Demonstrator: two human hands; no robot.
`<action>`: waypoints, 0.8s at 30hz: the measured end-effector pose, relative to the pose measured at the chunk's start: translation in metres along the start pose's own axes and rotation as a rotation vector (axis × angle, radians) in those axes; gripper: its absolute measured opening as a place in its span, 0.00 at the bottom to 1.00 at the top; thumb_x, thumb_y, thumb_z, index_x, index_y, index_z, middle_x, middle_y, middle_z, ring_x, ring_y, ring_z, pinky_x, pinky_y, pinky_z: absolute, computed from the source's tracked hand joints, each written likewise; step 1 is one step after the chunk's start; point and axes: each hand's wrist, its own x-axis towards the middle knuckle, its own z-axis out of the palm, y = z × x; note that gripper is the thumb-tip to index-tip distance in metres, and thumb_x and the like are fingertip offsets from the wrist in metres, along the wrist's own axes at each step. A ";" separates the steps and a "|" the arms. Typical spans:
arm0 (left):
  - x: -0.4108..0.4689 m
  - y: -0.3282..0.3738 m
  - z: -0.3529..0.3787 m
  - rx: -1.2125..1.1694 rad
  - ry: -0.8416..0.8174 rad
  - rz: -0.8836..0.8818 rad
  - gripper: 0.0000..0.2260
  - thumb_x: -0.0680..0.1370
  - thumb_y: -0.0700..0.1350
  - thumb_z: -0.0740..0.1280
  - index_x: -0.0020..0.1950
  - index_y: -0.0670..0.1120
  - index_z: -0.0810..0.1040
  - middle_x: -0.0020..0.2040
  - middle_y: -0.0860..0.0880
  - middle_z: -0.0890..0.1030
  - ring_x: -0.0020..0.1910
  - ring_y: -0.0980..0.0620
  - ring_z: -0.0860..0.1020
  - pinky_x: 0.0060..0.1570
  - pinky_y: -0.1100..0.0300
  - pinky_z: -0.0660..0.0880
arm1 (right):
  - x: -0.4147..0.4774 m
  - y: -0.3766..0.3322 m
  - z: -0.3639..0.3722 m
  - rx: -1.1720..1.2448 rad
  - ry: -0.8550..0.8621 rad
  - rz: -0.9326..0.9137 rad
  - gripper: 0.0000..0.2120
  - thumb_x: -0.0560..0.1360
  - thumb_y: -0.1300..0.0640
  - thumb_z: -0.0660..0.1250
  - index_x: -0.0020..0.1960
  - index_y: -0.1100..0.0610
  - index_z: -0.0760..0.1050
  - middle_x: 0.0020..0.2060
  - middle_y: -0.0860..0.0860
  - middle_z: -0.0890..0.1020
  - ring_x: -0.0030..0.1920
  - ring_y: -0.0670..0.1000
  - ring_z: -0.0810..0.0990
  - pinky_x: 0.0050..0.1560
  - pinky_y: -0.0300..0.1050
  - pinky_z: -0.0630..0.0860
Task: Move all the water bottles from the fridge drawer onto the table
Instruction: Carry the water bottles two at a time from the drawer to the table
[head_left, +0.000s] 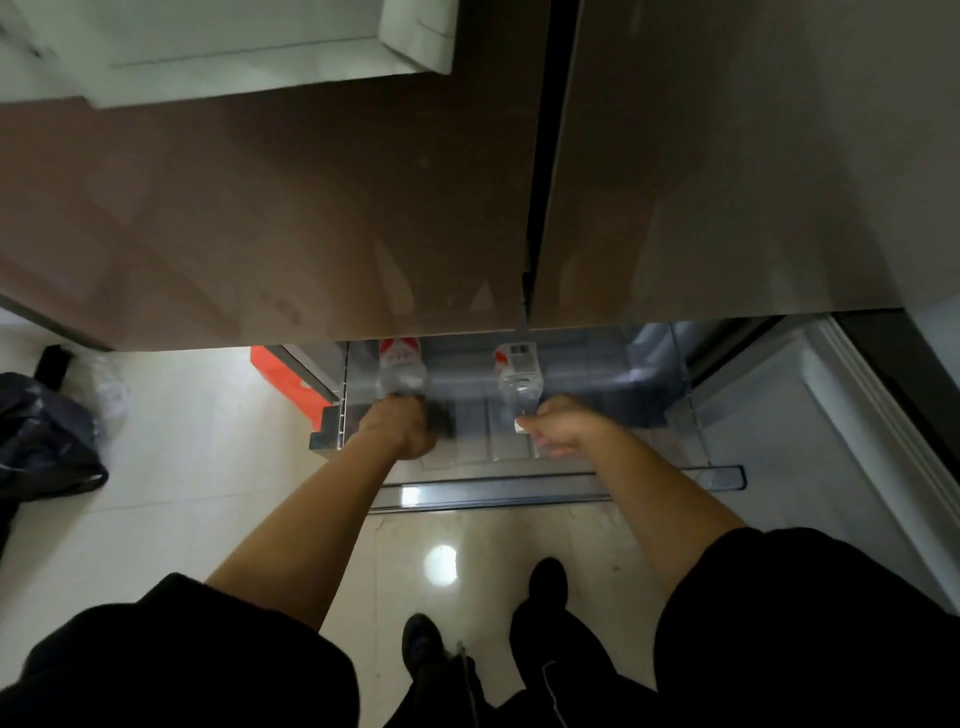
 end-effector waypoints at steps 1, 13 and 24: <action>-0.005 0.000 0.002 -0.024 -0.021 0.021 0.15 0.78 0.46 0.66 0.64 0.47 0.74 0.57 0.43 0.78 0.57 0.44 0.77 0.62 0.49 0.75 | 0.000 0.000 0.000 -0.002 0.009 -0.014 0.09 0.80 0.50 0.66 0.52 0.56 0.77 0.50 0.56 0.81 0.53 0.55 0.81 0.53 0.49 0.81; -0.019 -0.006 0.019 -0.149 -0.250 -0.038 0.10 0.80 0.47 0.63 0.60 0.44 0.72 0.56 0.43 0.76 0.56 0.46 0.75 0.63 0.53 0.71 | -0.017 -0.006 0.013 -0.178 -0.038 -0.021 0.21 0.82 0.43 0.60 0.66 0.58 0.72 0.56 0.54 0.77 0.52 0.53 0.76 0.39 0.42 0.71; -0.026 -0.005 0.014 -0.154 -0.229 0.012 0.08 0.81 0.46 0.62 0.58 0.44 0.74 0.57 0.42 0.78 0.56 0.46 0.77 0.62 0.54 0.72 | -0.008 -0.002 0.010 -0.263 0.029 -0.039 0.17 0.80 0.45 0.64 0.55 0.59 0.77 0.48 0.58 0.84 0.42 0.54 0.83 0.45 0.48 0.80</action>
